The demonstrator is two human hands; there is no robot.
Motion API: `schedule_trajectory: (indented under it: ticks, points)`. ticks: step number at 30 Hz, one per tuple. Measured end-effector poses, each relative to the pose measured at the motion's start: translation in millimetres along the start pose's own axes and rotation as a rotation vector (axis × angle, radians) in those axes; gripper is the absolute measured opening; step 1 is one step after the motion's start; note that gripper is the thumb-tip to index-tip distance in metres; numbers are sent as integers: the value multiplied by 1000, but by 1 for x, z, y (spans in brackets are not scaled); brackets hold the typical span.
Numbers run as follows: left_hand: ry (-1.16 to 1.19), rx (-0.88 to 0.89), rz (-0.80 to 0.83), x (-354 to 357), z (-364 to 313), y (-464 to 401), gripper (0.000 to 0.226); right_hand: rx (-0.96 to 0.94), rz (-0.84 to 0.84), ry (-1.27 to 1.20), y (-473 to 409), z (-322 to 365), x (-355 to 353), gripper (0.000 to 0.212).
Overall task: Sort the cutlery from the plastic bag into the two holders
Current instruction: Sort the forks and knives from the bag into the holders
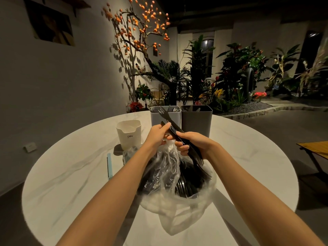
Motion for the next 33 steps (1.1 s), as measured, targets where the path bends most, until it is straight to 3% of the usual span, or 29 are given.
schedule_trajectory:
  ticks: [7,11,16,26,33]
  points:
    - [0,-19,140,10,20,1,37,-20,-14,-34,-13,-7,-7,34]
    - [10,-8,112,12,34,3,31,3,5,36,-19,-19,-11,44]
    - [147,-65,38,10,46,3,22,-55,-97,79,-24,-25,-22,33]
    - [283,-22,243,19,35,17,38,-45,-84,-94,-14,-26,-24,31]
    - [139,-44,322,15,35,21,34,-62,-172,55,-6,-23,-27,20]
Point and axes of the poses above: each hand's wrist, its own y-axis away from the middle knuckle, its own x-axis out of the palm, z = x × y, the point moved 5 cm from there along -y, towards the middle knuckle, and after that the axes turned 11 degrees about x, right-handed, at the moved point
